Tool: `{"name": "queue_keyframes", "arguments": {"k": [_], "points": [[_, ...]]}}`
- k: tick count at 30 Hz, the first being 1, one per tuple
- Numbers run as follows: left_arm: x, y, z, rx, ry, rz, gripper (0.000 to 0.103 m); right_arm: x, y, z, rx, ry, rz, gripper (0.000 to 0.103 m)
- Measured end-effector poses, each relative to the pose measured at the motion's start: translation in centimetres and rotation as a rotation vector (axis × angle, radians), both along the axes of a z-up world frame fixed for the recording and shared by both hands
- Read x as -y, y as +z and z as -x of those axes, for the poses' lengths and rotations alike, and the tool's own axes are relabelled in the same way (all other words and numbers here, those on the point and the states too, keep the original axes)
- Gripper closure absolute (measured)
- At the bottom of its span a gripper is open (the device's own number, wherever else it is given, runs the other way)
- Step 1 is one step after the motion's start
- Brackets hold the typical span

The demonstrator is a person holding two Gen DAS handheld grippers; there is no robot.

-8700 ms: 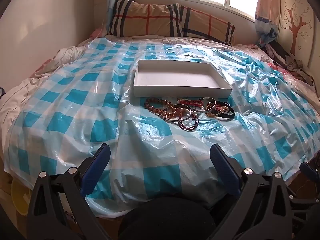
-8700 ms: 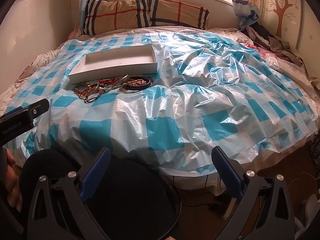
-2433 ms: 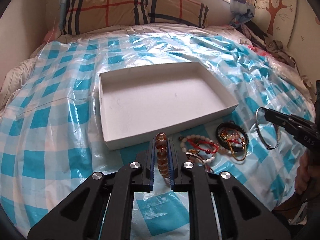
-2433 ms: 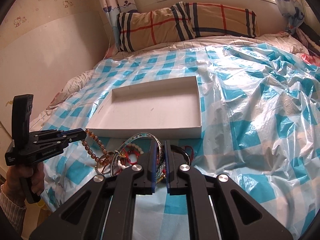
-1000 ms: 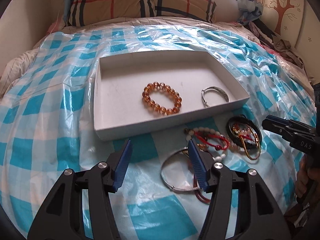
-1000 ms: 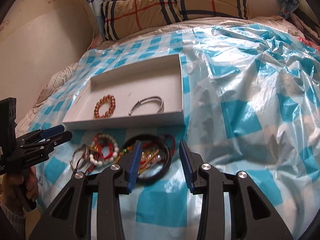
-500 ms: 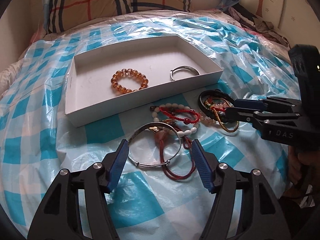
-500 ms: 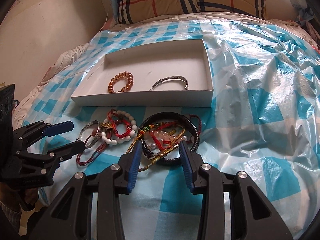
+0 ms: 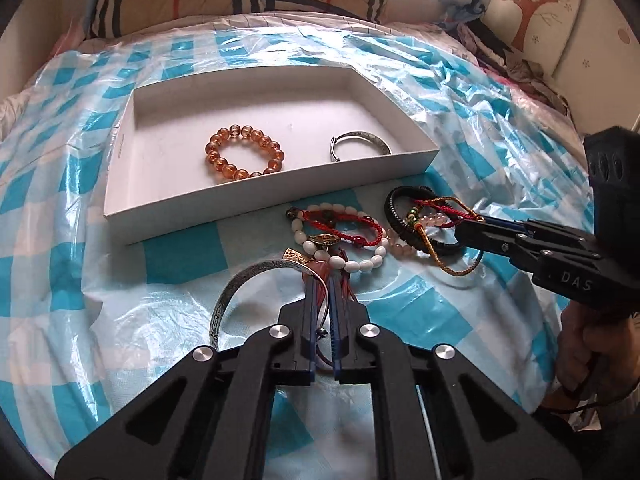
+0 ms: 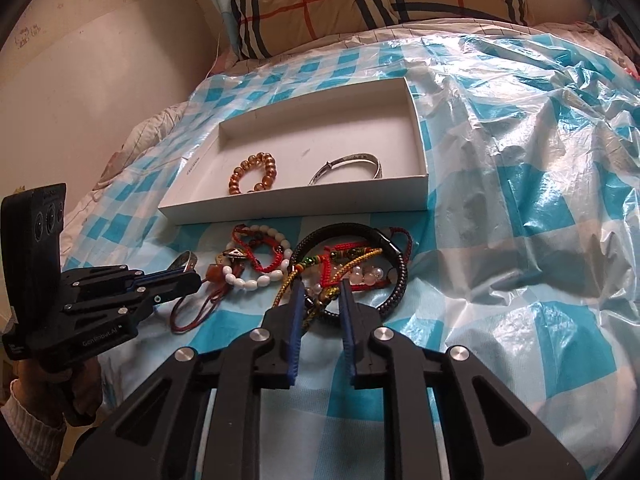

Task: Organize jewelry

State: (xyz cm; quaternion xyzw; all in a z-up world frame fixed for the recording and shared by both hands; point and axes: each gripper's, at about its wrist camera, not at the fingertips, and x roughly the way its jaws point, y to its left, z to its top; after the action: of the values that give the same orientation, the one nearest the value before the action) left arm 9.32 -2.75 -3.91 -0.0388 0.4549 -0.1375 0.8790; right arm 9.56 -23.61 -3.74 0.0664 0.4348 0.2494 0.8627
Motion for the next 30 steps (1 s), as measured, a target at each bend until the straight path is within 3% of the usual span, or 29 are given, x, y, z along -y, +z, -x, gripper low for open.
{"name": "queue_keyframes", "arguments": {"k": [1,16,30], "points": [[-0.2,0.3,0.3,0.006,0.001,0.010,0.098,0.2,0.3,0.3,0.003,-0.004,-0.009,0.097],[-2.6,4.4,4.2,0.071,0.056,0.074,0.098,2.2,2.6,3.9,0.033,-0.024,-0.104,0.097],[-1.2,10.1,9.2,0.177,0.029,0.105,0.098,3.3,8.9,8.0,0.154,-0.002,-0.188,0.097]]}}
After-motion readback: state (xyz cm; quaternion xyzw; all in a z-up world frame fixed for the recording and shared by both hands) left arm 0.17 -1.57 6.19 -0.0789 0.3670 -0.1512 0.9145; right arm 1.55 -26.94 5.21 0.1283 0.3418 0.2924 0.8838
